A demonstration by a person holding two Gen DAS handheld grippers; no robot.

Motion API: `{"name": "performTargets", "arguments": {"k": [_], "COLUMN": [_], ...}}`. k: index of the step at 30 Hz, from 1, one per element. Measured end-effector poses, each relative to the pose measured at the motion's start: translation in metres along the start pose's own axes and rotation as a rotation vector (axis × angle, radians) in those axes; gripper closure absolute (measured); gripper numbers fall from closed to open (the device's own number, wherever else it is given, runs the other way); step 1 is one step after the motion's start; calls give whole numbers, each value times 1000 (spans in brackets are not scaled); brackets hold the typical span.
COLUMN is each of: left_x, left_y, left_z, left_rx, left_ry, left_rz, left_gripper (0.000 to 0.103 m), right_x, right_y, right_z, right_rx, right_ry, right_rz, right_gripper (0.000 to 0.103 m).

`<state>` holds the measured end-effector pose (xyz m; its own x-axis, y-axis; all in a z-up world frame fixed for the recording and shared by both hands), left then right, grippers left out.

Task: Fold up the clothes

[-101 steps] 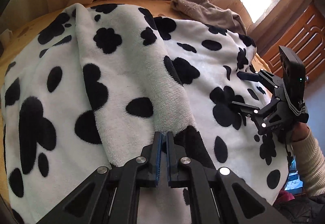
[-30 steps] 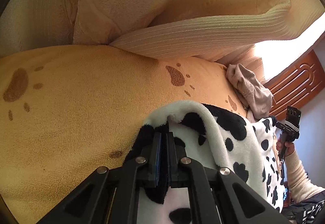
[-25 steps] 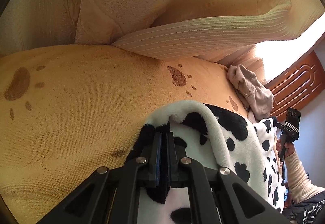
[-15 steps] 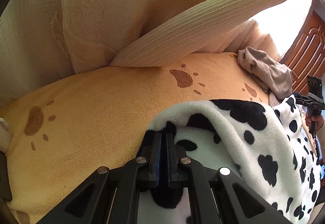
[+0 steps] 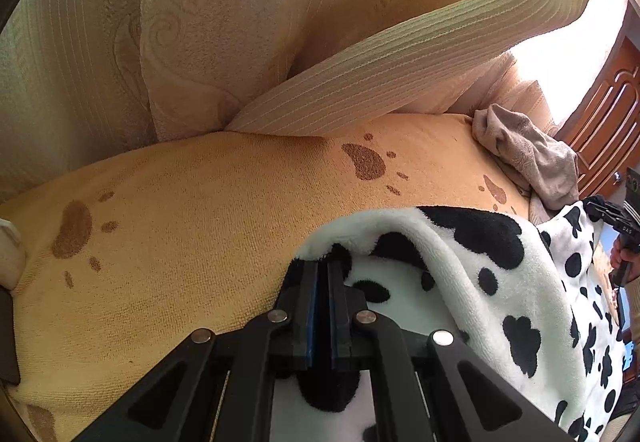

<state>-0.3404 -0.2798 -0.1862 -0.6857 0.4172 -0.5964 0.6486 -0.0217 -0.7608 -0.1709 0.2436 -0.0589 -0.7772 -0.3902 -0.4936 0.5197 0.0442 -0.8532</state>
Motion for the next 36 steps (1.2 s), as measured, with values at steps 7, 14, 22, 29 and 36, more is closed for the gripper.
{"name": "performTargets", "arguments": {"k": [7, 14, 22, 29, 36], "left_x": [3, 4, -38, -139, -240], "left_y": [0, 1, 7, 12, 59], "left_z": [1, 4, -2, -51, -126], "left_rx": [36, -10, -86, -101, -33], "left_ry": [-38, -43, -140, -115, -52], "left_rz": [19, 27, 25, -74, -143], "left_gripper": [98, 98, 98, 98, 98], "right_x": [4, 8, -32, -107, -165], "right_y": [-1, 0, -10, -5, 62], "right_z": [8, 0, -14, 73, 221], "right_rx": [-33, -11, 9, -39, -137], "right_ry": [-3, 7, 108, -112, -486], "right_rz": [5, 7, -96, -157, -90], "right_gripper": [86, 86, 15, 13, 0]}}
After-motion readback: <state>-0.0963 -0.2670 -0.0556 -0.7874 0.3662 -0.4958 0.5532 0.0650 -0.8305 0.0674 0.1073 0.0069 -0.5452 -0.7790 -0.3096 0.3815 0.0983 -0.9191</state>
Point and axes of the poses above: each gripper's, at about its wrist camera, not at the fingertips, and x roughly the way its jaws point, z to its left, y to its underside, the point moved 10 cm from there along x, roughly the way its jaws point, and after that the axes turned 14 degrees about -z, right-handed, at the moved point
